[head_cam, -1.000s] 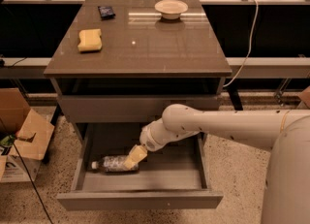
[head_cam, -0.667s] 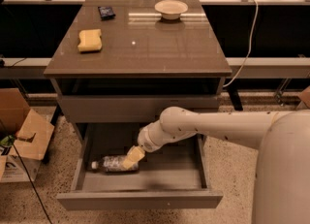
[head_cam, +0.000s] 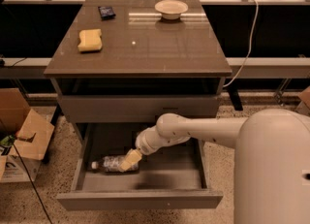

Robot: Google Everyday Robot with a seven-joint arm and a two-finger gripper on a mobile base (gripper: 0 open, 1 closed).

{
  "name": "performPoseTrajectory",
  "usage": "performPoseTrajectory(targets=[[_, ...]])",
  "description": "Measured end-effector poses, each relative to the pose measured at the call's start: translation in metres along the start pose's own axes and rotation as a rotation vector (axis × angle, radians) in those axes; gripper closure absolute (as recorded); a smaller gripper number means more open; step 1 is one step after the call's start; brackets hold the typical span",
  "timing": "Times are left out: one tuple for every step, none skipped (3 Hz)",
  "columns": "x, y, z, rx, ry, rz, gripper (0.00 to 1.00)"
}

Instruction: Pick blue plastic bottle from middle drawer and place on counter

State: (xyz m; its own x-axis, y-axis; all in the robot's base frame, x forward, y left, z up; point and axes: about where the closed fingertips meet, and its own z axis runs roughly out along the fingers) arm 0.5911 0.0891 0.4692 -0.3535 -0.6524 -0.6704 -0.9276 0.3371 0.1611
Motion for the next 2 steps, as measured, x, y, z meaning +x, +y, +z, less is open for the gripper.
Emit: performPoseTrajectory(targets=[[0.010,-0.006,0.026,-0.017,-0.014,0.017,0.00],[0.020,-0.006,0.054,-0.045,0.003,0.038,0.00]])
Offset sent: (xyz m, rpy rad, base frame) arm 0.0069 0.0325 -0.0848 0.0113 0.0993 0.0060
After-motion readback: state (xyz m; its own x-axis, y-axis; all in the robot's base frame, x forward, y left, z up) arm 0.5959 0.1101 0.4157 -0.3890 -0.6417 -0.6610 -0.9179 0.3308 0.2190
